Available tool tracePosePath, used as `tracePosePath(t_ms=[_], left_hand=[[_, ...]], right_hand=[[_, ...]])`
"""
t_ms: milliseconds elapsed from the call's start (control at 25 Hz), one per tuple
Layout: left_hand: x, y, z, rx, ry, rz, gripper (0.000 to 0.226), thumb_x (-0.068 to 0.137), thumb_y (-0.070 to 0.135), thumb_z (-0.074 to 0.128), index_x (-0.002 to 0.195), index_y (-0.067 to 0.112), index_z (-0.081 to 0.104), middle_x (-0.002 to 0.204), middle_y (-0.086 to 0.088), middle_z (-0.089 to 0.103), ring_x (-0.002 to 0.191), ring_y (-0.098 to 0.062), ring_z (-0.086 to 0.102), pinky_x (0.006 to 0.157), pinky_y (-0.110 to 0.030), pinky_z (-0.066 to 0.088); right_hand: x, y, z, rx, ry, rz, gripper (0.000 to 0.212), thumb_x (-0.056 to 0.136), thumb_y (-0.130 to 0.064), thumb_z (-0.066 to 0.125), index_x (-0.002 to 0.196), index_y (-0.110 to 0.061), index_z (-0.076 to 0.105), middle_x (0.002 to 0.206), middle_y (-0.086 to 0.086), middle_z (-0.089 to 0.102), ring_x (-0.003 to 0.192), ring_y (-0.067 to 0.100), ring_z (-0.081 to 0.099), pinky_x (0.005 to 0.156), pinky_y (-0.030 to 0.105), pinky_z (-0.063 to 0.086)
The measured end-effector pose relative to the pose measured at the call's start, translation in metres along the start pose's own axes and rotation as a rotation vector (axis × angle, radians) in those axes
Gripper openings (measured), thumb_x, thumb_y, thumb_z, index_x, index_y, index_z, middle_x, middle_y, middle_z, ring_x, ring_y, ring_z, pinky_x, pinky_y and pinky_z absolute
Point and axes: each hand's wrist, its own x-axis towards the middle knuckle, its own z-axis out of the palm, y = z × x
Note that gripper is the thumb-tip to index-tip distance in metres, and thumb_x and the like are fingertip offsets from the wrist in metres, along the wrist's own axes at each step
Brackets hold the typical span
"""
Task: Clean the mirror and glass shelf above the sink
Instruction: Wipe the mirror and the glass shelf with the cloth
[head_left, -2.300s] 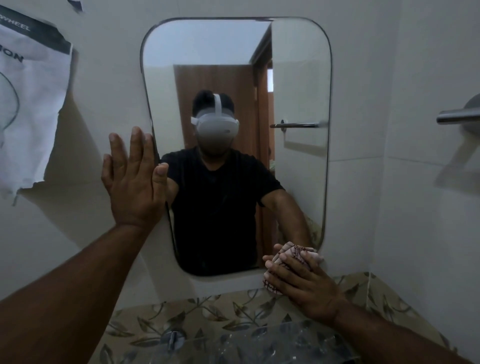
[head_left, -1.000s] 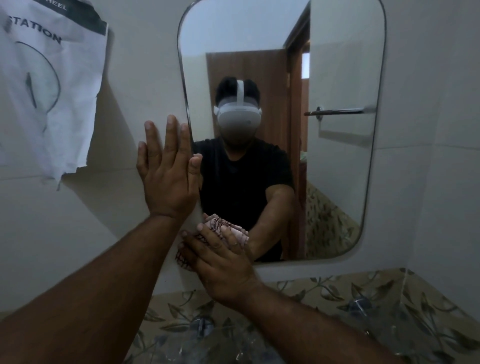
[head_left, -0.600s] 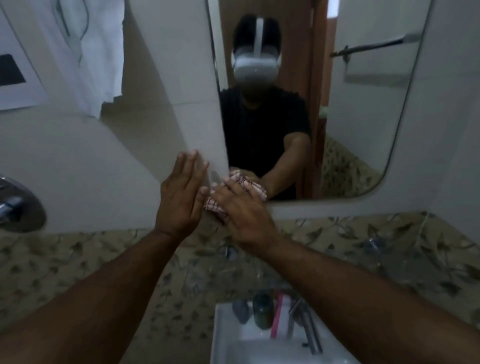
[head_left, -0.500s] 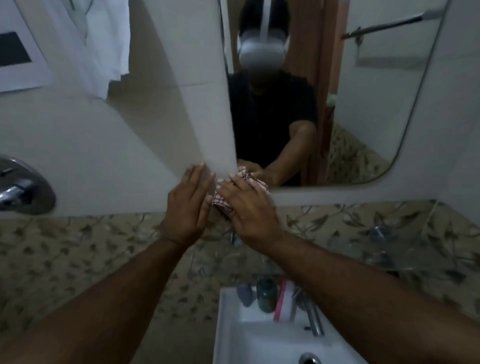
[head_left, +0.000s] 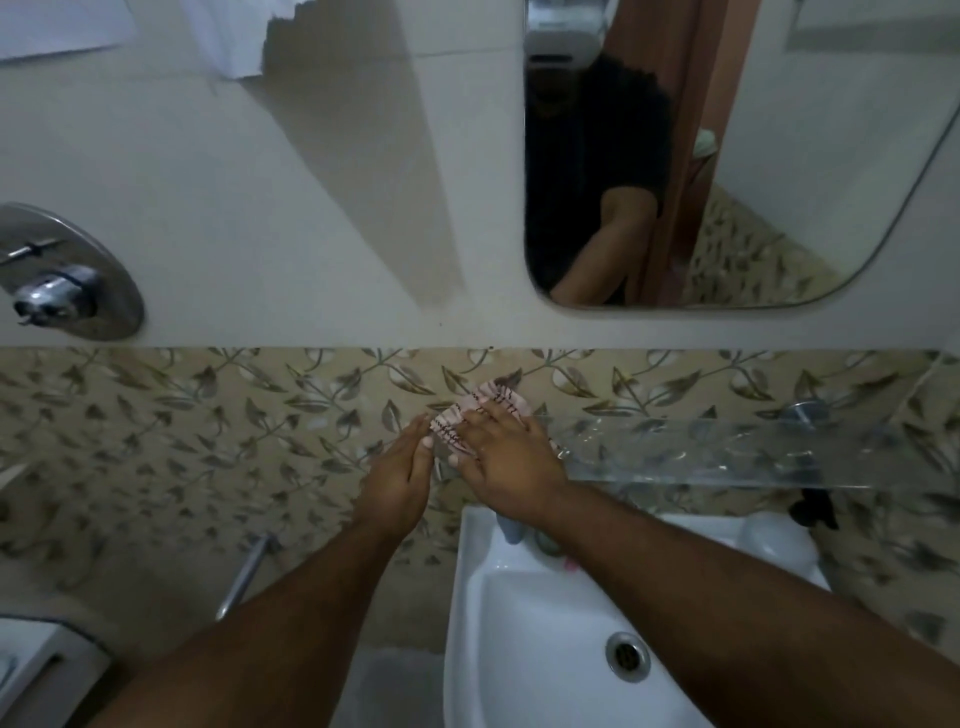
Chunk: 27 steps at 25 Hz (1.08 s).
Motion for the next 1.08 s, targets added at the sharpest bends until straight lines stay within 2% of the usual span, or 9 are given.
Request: tracePosePath(t_ms=[80, 200, 360, 480, 600, 680, 840, 1000, 1080], left_hand=[[-0.001, 0.001, 0.002, -0.04, 0.027, -0.001, 0.058, 0.106, 0.037, 0.036, 0.152, 0.01, 0.059, 0.156, -0.006, 0.06, 0.144, -0.012, 0.052, 0.126, -0.032, 0.036], [-0.001, 0.001, 0.003, -0.063, 0.035, 0.034, 0.054, 0.107, 0.032, 0.036, 0.153, 0.015, 0.059, 0.151, 0.007, 0.059, 0.14, -0.008, 0.053, 0.12, -0.021, 0.035], [0.0, -0.001, 0.003, -0.091, 0.016, 0.044, 0.055, 0.106, 0.031, 0.036, 0.154, 0.012, 0.057, 0.156, -0.004, 0.06, 0.145, -0.015, 0.054, 0.125, -0.037, 0.04], [0.002, 0.0, 0.004, -0.095, 0.008, 0.024, 0.06, 0.104, 0.033, 0.034, 0.156, 0.01, 0.055, 0.16, -0.007, 0.057, 0.149, -0.021, 0.051, 0.127, -0.045, 0.039], [0.005, 0.004, 0.007, -0.095, -0.001, 0.013, 0.064, 0.104, 0.038, 0.035, 0.158, 0.009, 0.052, 0.163, -0.009, 0.053, 0.153, -0.023, 0.047, 0.129, -0.049, 0.036], [0.006, 0.01, 0.011, -0.059, -0.005, 0.0, 0.067, 0.103, 0.041, 0.036, 0.161, 0.009, 0.046, 0.167, -0.009, 0.047, 0.157, -0.023, 0.042, 0.132, -0.046, 0.031], [0.007, 0.011, 0.017, 0.089, -0.035, 0.037, 0.07, 0.1, 0.037, 0.034, 0.164, 0.008, 0.042, 0.171, -0.01, 0.039, 0.162, -0.025, 0.032, 0.131, -0.035, 0.019], [0.007, 0.003, 0.021, 0.083, -0.012, 0.063, 0.068, 0.099, 0.031, 0.036, 0.16, 0.003, 0.046, 0.169, -0.016, 0.042, 0.16, -0.031, 0.035, 0.133, -0.045, 0.024], [0.006, 0.002, 0.024, 0.084, 0.001, 0.07, 0.067, 0.099, 0.03, 0.036, 0.159, 0.002, 0.047, 0.168, -0.017, 0.042, 0.16, -0.032, 0.036, 0.132, -0.046, 0.025]], right_hand=[[0.002, 0.0, 0.001, -0.012, -0.017, -0.015, 0.059, 0.107, -0.051, 0.033, 0.163, -0.033, 0.028, 0.172, -0.005, 0.027, 0.161, 0.019, 0.011, 0.129, 0.053, 0.006], [0.005, -0.006, 0.003, -0.02, -0.045, -0.031, 0.056, 0.109, -0.046, 0.03, 0.164, -0.036, 0.021, 0.174, -0.007, 0.02, 0.162, 0.024, 0.005, 0.128, 0.055, 0.005], [0.009, -0.013, 0.007, -0.073, -0.04, -0.006, 0.059, 0.106, -0.043, 0.035, 0.164, -0.039, 0.023, 0.173, -0.009, 0.023, 0.162, 0.025, 0.007, 0.127, 0.058, 0.002], [0.007, -0.014, 0.007, -0.071, -0.065, 0.007, 0.065, 0.101, -0.039, 0.041, 0.163, -0.042, 0.02, 0.173, -0.007, 0.023, 0.162, 0.025, 0.006, 0.126, 0.06, -0.001], [0.004, -0.016, 0.008, -0.067, -0.046, 0.027, 0.064, 0.101, -0.038, 0.04, 0.163, -0.039, 0.022, 0.174, -0.005, 0.021, 0.162, 0.024, 0.003, 0.127, 0.059, 0.0], [-0.004, -0.01, 0.007, -0.067, -0.017, 0.031, 0.064, 0.102, -0.037, 0.04, 0.163, -0.038, 0.023, 0.174, -0.004, 0.02, 0.162, 0.023, 0.002, 0.128, 0.057, 0.003], [-0.034, 0.038, -0.008, -0.125, 0.014, 0.095, 0.069, 0.098, -0.036, 0.04, 0.164, -0.038, 0.022, 0.175, -0.005, 0.018, 0.162, 0.023, 0.002, 0.128, 0.056, 0.0], [-0.081, 0.114, -0.036, -0.184, 0.039, 0.258, 0.069, 0.096, -0.041, 0.041, 0.162, -0.038, 0.02, 0.173, -0.005, 0.022, 0.162, 0.024, 0.006, 0.129, 0.057, 0.004], [-0.115, 0.16, -0.054, -0.262, 0.037, 0.363, 0.073, 0.093, -0.048, 0.036, 0.163, -0.036, 0.02, 0.174, -0.002, 0.022, 0.162, 0.026, 0.008, 0.128, 0.058, 0.008]])
